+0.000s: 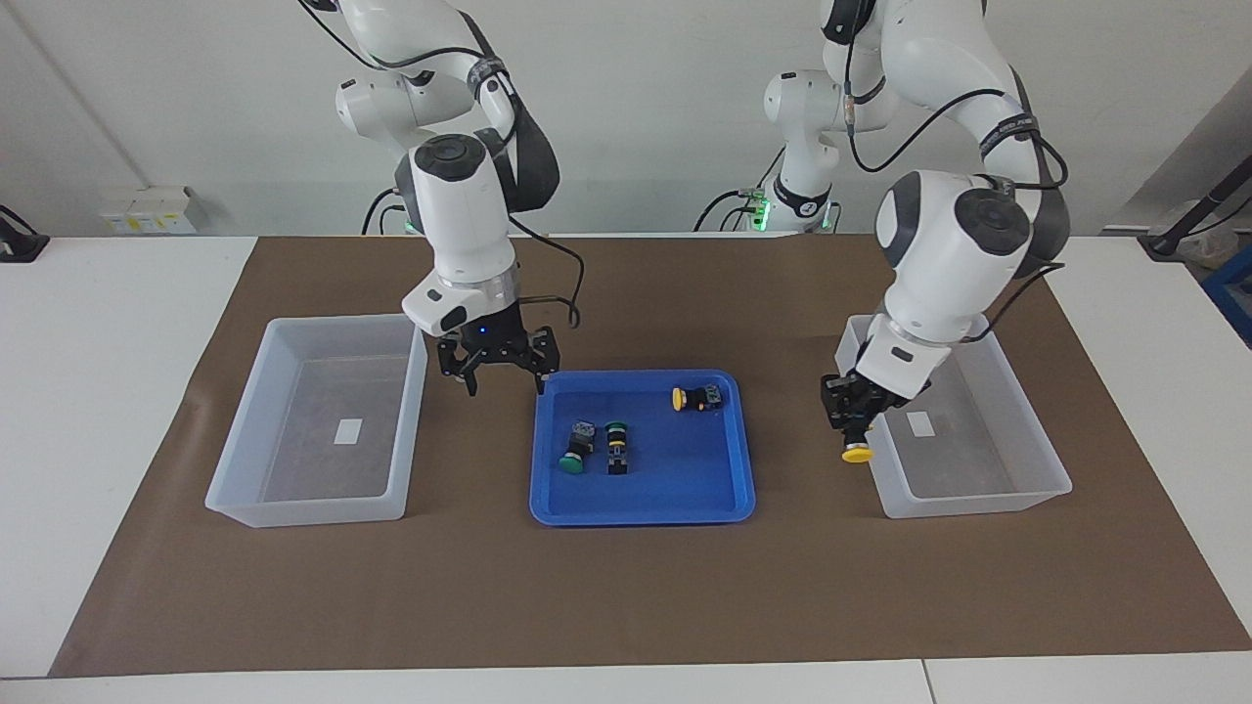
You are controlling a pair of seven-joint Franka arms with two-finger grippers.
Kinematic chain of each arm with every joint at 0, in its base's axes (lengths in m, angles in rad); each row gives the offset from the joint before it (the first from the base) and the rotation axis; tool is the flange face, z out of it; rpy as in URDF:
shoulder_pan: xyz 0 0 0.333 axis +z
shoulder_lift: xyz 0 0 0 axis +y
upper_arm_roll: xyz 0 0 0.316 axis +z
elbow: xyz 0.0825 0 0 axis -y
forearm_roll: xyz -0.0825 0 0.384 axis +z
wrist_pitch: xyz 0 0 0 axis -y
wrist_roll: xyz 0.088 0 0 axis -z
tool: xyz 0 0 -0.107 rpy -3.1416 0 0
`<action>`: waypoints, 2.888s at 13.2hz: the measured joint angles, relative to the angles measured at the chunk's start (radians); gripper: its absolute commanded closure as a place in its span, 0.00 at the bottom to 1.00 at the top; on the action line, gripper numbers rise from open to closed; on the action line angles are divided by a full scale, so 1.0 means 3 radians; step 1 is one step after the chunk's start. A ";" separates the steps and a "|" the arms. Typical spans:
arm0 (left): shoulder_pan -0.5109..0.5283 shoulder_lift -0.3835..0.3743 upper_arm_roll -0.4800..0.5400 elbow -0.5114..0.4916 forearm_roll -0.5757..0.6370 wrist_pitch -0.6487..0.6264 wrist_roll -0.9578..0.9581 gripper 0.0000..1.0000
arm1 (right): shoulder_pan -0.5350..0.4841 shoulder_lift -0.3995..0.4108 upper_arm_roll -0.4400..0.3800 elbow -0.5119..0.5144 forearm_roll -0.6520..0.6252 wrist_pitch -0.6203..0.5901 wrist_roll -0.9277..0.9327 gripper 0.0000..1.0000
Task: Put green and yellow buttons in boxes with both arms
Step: 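Carry the yellow button to the left box while the right gripper reaches, then release the yellow button while the right gripper grasps a green button, then carry the green button to the right box while the left gripper returns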
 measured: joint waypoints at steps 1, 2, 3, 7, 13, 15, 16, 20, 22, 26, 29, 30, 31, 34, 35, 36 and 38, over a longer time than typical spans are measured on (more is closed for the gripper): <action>0.0056 -0.0018 0.0004 -0.0032 0.0000 -0.0001 0.0086 1.00 | 0.0041 0.0072 0.0000 -0.0010 0.0000 0.0121 0.0061 0.00; 0.0104 -0.0048 0.0006 -0.0109 0.0000 0.0021 0.0131 1.00 | 0.0060 0.0143 0.0001 -0.0022 0.0000 0.0246 0.0094 0.00; 0.0146 -0.0091 0.0008 -0.0239 0.0000 0.0095 0.0163 1.00 | 0.0059 0.0204 0.0000 -0.0030 0.0000 0.0341 0.0114 0.00; 0.0245 -0.0375 0.0011 -0.1217 0.0000 0.0937 0.0233 1.00 | 0.0133 0.0460 0.0000 -0.0043 -0.0002 0.0584 0.0309 0.10; 0.0303 -0.0487 0.0013 -0.1867 0.0000 0.1675 0.0231 1.00 | 0.0185 0.0579 0.0000 -0.0170 -0.0002 0.0864 0.0500 0.31; 0.0303 -0.0472 0.0013 -0.1980 -0.0001 0.1814 0.0220 0.53 | 0.0192 0.0585 0.0000 -0.0249 -0.0002 0.0952 0.0517 0.51; 0.0303 -0.0468 0.0012 -0.1984 -0.0001 0.1822 0.0219 0.39 | 0.0192 0.0585 0.0000 -0.0254 -0.0002 0.0957 0.0518 0.77; 0.0296 -0.0460 -0.0016 -0.1695 -0.0003 0.1485 0.0218 0.12 | 0.0192 0.0579 -0.0001 -0.0251 -0.0002 0.0959 0.0521 1.00; 0.0280 -0.0434 -0.0026 -0.1216 -0.0006 0.0886 0.0200 0.13 | 0.0187 0.0538 -0.0008 -0.0217 -0.0002 0.0936 0.0523 1.00; -0.0148 -0.0396 -0.0042 -0.0424 -0.0011 -0.0011 -0.0785 0.15 | 0.0027 0.0139 -0.0052 -0.0105 -0.0004 0.0493 0.0522 1.00; -0.0541 -0.0340 -0.0056 -0.0382 -0.0012 -0.0042 -0.1688 0.17 | -0.0255 -0.0183 -0.0055 -0.0111 -0.0006 0.0139 0.0338 1.00; -0.0645 -0.0315 -0.0057 -0.0386 -0.0012 -0.0041 -0.1987 0.17 | -0.0370 -0.0285 -0.0056 -0.0130 -0.0006 -0.0003 0.0216 1.00; -0.0739 -0.0301 -0.0057 -0.0409 -0.0012 -0.0031 -0.2289 0.17 | -0.0510 -0.0379 -0.0057 -0.0159 -0.0005 -0.0123 0.0043 1.00; -0.0990 -0.0343 -0.0058 -0.0731 -0.0012 0.0255 -0.3163 0.17 | -0.0964 -0.0614 -0.0061 -0.0255 -0.0004 -0.0494 -0.0891 1.00; -0.1058 -0.0376 -0.0057 -0.0901 -0.0012 0.0446 -0.3458 0.17 | -0.1121 -0.0663 -0.0062 -0.0282 -0.0003 -0.0581 -0.1275 1.00; -0.1108 -0.0413 -0.0059 -0.1047 -0.0012 0.0613 -0.3729 0.17 | -0.1262 -0.0692 -0.0064 -0.0323 -0.0003 -0.0614 -0.1621 1.00; -0.1180 -0.0470 -0.0056 -0.1259 -0.0012 0.0860 -0.4181 0.17 | -0.1467 -0.0716 -0.0066 -0.0455 -0.0003 -0.0614 -0.2114 1.00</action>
